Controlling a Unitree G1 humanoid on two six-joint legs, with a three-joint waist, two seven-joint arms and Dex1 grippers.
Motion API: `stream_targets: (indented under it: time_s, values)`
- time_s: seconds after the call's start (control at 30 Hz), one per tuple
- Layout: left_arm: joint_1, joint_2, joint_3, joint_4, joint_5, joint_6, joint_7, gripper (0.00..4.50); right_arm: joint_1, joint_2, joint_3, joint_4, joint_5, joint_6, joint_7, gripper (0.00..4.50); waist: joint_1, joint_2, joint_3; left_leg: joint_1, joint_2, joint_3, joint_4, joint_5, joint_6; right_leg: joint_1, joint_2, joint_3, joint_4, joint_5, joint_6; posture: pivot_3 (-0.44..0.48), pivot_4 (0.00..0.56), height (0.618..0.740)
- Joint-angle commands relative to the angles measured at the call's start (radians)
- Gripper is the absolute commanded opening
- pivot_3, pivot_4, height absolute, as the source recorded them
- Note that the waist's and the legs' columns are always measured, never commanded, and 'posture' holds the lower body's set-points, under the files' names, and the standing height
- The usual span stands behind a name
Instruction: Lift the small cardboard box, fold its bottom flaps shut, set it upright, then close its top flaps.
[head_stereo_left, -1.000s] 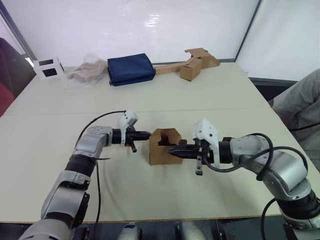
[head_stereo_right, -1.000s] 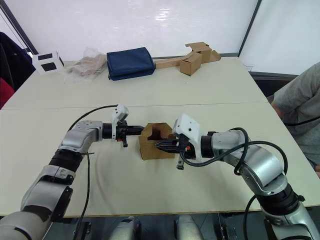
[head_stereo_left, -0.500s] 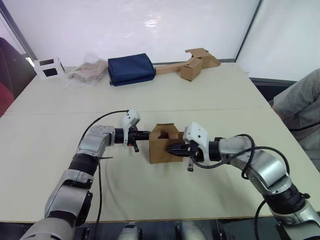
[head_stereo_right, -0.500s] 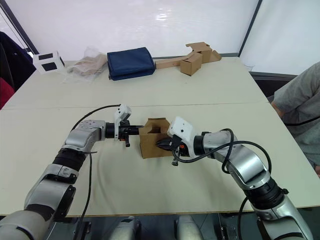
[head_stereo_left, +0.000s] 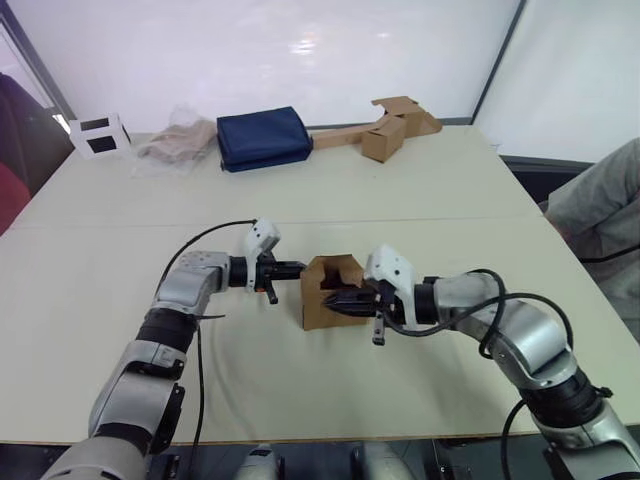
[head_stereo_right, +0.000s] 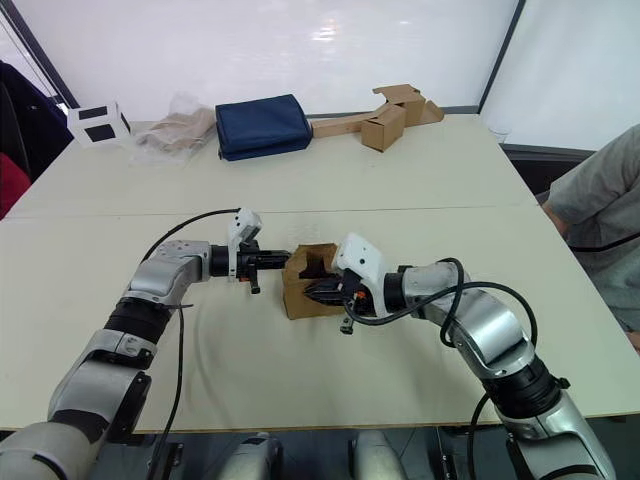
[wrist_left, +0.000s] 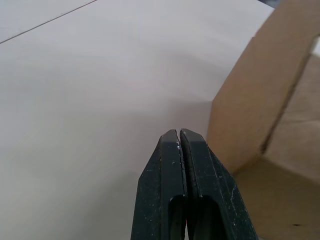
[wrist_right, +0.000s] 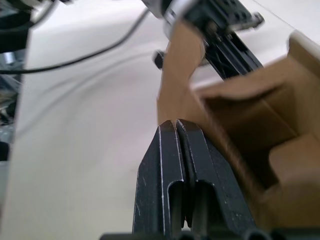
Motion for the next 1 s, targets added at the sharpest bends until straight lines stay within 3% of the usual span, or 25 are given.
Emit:
stream_targets:
  time_s: [0.03,0.73,0.87,1.0]
  values:
    - [-0.008,-0.009,0.02,-0.024,-0.005,-0.015,0.004,0.05,-0.032,0.0,-0.068,-0.047,0.058,0.018,0.0,0.0,0.0,0.0,0.0,0.0,0.0,0.0,0.0,0.0,0.0,0.0,0.0,0.0,0.0,0.0,0.0,0.0,0.15,0.74]
    - [0.007,-0.02,0.025,-0.068,-0.008,0.003,0.014,0.05,-0.075,0.075,0.067,0.186,-0.123,-0.15,0.015,0.0,-0.001,0.0,0.0,0.0,0.0,0.0,0.0,0.0,0.0,0.0,0.0,0.0,0.0,0.0,0.0,0.0,0.15,0.74]
    - [0.004,0.021,0.064,-0.071,-0.014,0.006,0.039,0.05,-0.076,0.086,0.063,0.191,-0.133,-0.156,0.017,0.0,-0.001,0.0,0.0,0.0,0.0,0.0,0.0,0.0,0.0,0.0,0.0,0.0,0.0,0.0,0.0,0.0,0.15,0.74]
    - [0.042,0.103,0.098,-0.208,-0.058,0.086,0.016,0.05,-0.072,0.089,0.055,0.187,-0.135,-0.155,0.016,0.0,-0.009,0.0,0.0,0.0,0.0,0.0,0.0,0.0,0.0,-0.001,0.001,0.0,0.001,0.0,0.0,0.0,0.15,0.74]
